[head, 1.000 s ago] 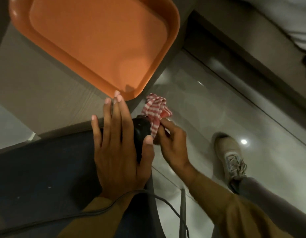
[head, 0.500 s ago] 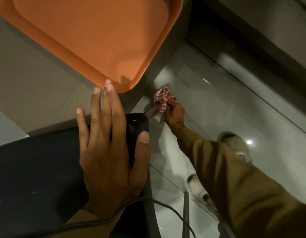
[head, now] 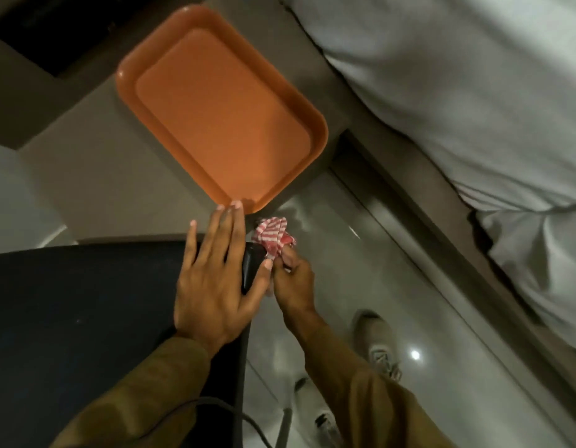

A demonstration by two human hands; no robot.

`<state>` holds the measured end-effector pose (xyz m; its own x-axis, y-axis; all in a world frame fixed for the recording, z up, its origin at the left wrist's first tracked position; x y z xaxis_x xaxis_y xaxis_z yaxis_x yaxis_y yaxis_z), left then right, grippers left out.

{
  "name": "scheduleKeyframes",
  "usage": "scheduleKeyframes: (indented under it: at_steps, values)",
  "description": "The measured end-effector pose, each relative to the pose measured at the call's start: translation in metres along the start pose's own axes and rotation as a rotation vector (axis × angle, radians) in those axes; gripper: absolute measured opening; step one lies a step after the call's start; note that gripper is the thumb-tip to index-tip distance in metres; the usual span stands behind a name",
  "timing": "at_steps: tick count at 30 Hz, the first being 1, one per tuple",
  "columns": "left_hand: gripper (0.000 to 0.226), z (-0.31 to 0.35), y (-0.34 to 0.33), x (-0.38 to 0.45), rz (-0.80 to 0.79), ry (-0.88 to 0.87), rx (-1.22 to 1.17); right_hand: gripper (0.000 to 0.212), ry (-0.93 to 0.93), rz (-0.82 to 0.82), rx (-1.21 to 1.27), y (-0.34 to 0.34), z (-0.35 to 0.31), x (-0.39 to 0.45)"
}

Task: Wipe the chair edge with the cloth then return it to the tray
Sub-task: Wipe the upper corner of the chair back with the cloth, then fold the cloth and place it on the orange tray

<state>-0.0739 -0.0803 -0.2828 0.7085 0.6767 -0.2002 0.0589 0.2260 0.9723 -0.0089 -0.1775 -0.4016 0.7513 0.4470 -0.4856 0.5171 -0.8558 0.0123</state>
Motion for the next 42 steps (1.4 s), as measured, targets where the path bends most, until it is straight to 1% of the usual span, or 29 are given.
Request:
scheduleKeyframes:
  at_steps: [4,6,7,9,10,12,13,14,15,16,18,19,20,21,23,24,25,27,29,31,33,35,37,39,42]
  values:
    - [0.086,0.002,0.004,0.002,-0.068,0.012,-0.017,0.029,-0.049,-0.167,0.122,0.012,-0.024,-0.003]
    - [0.090,0.000,0.003,0.005,-0.168,0.026,-0.071,0.033,-0.131,-0.229,0.224,0.018,-0.029,0.001]
    - [0.093,-0.002,0.002,0.006,-0.236,0.063,-0.133,0.035,-0.188,-0.242,0.264,0.021,-0.033,0.002]
    - [0.096,-0.006,0.004,0.014,-0.340,0.201,-0.360,0.038,-0.256,-0.240,0.352,0.030,-0.045,0.004]
    - [0.090,-0.006,0.004,0.017,-0.377,0.295,-0.520,0.040,-0.263,-0.254,0.410,0.034,-0.053,0.003]
    - [0.061,-0.007,0.010,0.019,-0.382,0.509,-0.882,0.050,-0.264,-0.319,0.543,0.039,-0.076,0.000]
    - [0.053,-0.006,0.012,0.017,-0.370,0.605,-1.040,0.059,-0.286,-0.356,0.626,0.042,-0.086,-0.003]
    - [0.055,-0.002,0.014,0.014,-0.361,0.659,-1.155,0.068,-0.316,-0.384,0.681,0.046,-0.096,-0.006]
    - [0.059,0.004,0.016,0.010,-0.374,0.677,-1.239,0.075,-0.335,-0.400,0.693,0.049,-0.106,-0.007]
    - [0.064,0.012,0.018,0.006,-0.402,0.688,-1.308,0.076,-0.344,-0.422,0.683,0.052,-0.117,-0.009]
    - [0.067,0.032,0.025,-0.004,-0.488,0.695,-1.452,0.069,-0.382,-0.467,0.694,0.058,-0.136,-0.011]
    - [0.065,0.040,0.032,-0.006,-0.515,0.690,-1.523,0.061,-0.394,-0.487,0.688,0.063,-0.146,-0.009]
    - [0.061,0.046,0.039,-0.008,-0.523,0.690,-1.562,0.051,-0.407,-0.494,0.662,0.067,-0.154,-0.006]
    - [0.053,0.050,0.046,-0.008,-0.501,0.691,-1.585,0.050,-0.415,-0.508,0.636,0.071,-0.165,-0.001]
    - [0.034,0.052,0.058,-0.004,-0.397,0.702,-1.567,0.076,-0.441,-0.590,0.600,0.071,-0.190,0.006]
    - [0.027,0.052,0.066,-0.001,-0.316,0.714,-1.532,0.084,-0.430,-0.645,0.536,0.071,-0.203,0.008]
    - [0.022,0.051,0.072,0.001,-0.235,0.734,-1.493,0.081,-0.361,-0.695,0.427,0.071,-0.213,0.012]
    - [0.016,0.052,0.077,0.005,-0.123,0.792,-1.478,0.061,-0.133,-0.775,0.103,0.075,-0.233,0.023]
    - [0.016,0.060,0.078,0.007,-0.072,0.862,-1.524,0.054,0.082,-0.775,-0.128,0.083,-0.247,0.038]
    - [0.020,0.066,0.069,0.006,-0.026,0.937,-1.555,0.045,0.243,-0.716,-0.232,0.091,-0.255,0.052]
    - [0.022,0.073,0.059,0.006,-0.017,0.958,-1.547,0.033,0.340,-0.644,-0.313,0.094,-0.257,0.063]
    - [0.020,0.080,0.044,0.009,-0.034,0.988,-1.556,0.030,0.377,-0.590,-0.382,0.093,-0.249,0.073]
    - [0.019,0.078,0.034,0.012,-0.020,1.041,-1.537,0.031,0.418,-0.571,-0.480,0.086,-0.238,0.079]
    - [0.024,0.070,0.028,0.020,-0.003,1.104,-1.490,0.031,0.438,-0.564,-0.548,0.076,-0.227,0.086]
    - [0.028,0.051,0.028,0.037,0.071,1.140,-1.408,0.024,0.434,-0.577,-0.547,0.058,-0.219,0.099]
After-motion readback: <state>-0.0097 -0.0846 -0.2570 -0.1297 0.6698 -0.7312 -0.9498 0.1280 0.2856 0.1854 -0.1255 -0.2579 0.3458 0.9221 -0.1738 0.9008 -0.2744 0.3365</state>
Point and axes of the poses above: each hand's wrist, its own x-axis towards the middle knuckle, its own y-axis out of the back of the hand, z = x × y, the point moved 7 cm from there along x, towards the middle knuckle, and after that the axes turned 12 degrees about y, right-handed, at the moved point
